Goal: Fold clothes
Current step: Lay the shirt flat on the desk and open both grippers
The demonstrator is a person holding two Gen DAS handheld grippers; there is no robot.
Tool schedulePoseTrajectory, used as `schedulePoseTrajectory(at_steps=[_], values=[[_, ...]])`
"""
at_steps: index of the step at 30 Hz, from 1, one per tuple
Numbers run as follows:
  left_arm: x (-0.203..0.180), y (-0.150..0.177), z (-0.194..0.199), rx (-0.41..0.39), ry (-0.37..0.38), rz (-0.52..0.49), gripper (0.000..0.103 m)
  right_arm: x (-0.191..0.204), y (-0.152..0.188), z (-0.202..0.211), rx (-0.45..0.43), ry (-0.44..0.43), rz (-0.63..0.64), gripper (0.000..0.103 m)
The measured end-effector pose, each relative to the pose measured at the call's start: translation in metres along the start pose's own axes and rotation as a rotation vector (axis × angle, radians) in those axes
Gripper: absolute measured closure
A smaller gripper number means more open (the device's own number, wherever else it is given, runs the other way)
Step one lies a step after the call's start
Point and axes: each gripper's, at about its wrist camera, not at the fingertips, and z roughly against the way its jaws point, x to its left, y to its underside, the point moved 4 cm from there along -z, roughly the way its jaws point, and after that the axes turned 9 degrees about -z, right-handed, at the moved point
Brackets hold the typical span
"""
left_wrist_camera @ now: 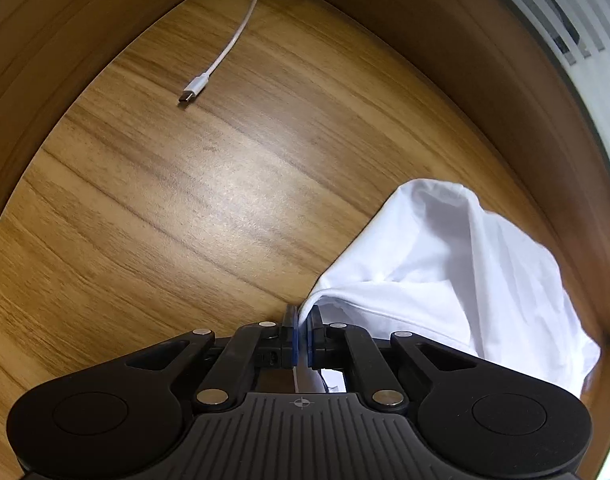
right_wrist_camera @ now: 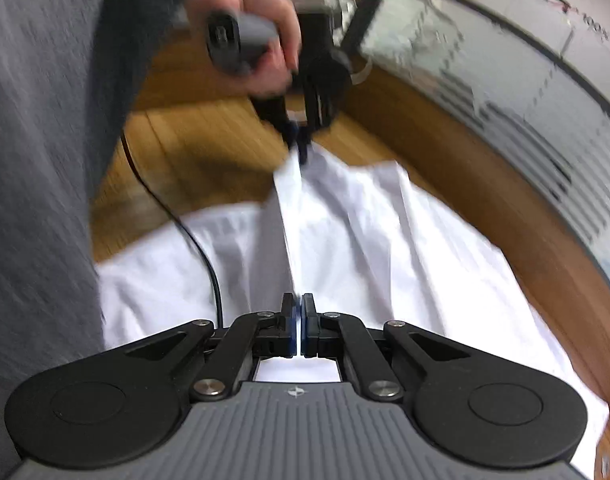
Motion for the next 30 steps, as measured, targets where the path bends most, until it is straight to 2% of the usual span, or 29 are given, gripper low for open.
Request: schedulePoseTrajectory(at_steps=[2, 3, 6, 8, 11, 12, 14, 15, 17, 26, 30], values=[[-0.001, -0.002, 0.001, 0.006, 0.007, -0.034, 0.096, 0.001, 0.009, -0.001, 0.024, 0.025, -0.029, 0.101], [-0.001, -0.003, 0.002, 0.008, 0.017, -0.056, 0.096, 0.001, 0.010, 0.003, 0.021, 0.011, -0.055, 0.101], [-0.003, -0.005, 0.010, 0.006, 0.055, -0.139, 0.088, -0.008, 0.010, 0.019, -0.005, -0.040, -0.152, 0.098], [-0.004, -0.003, 0.020, -0.008, 0.084, -0.193, 0.072, -0.017, 0.006, 0.027, -0.016, -0.062, -0.218, 0.083], [-0.006, 0.006, 0.034, -0.038, 0.091, -0.261, 0.058, -0.029, -0.006, 0.033, -0.028, -0.091, -0.310, 0.076], [-0.006, 0.011, 0.039, -0.043, 0.091, -0.271, 0.058, -0.031, -0.013, 0.030, -0.029, -0.112, -0.335, 0.073], [-0.005, 0.021, 0.047, -0.050, 0.108, -0.249, 0.056, -0.035, -0.025, 0.025, -0.032, -0.150, -0.372, 0.061], [-0.004, 0.026, 0.050, -0.052, 0.115, -0.236, 0.056, -0.034, -0.030, 0.020, -0.026, -0.165, -0.373, 0.059], [-0.003, 0.036, 0.055, -0.053, 0.124, -0.212, 0.055, -0.032, -0.042, 0.008, -0.009, -0.191, -0.368, 0.058], [-0.013, 0.053, 0.051, -0.062, 0.035, -0.231, 0.057, -0.018, -0.071, -0.057, 0.106, -0.259, -0.388, 0.058], [-0.015, 0.055, 0.042, -0.061, -0.006, -0.241, 0.058, -0.008, -0.081, -0.078, 0.113, -0.247, -0.409, 0.058]])
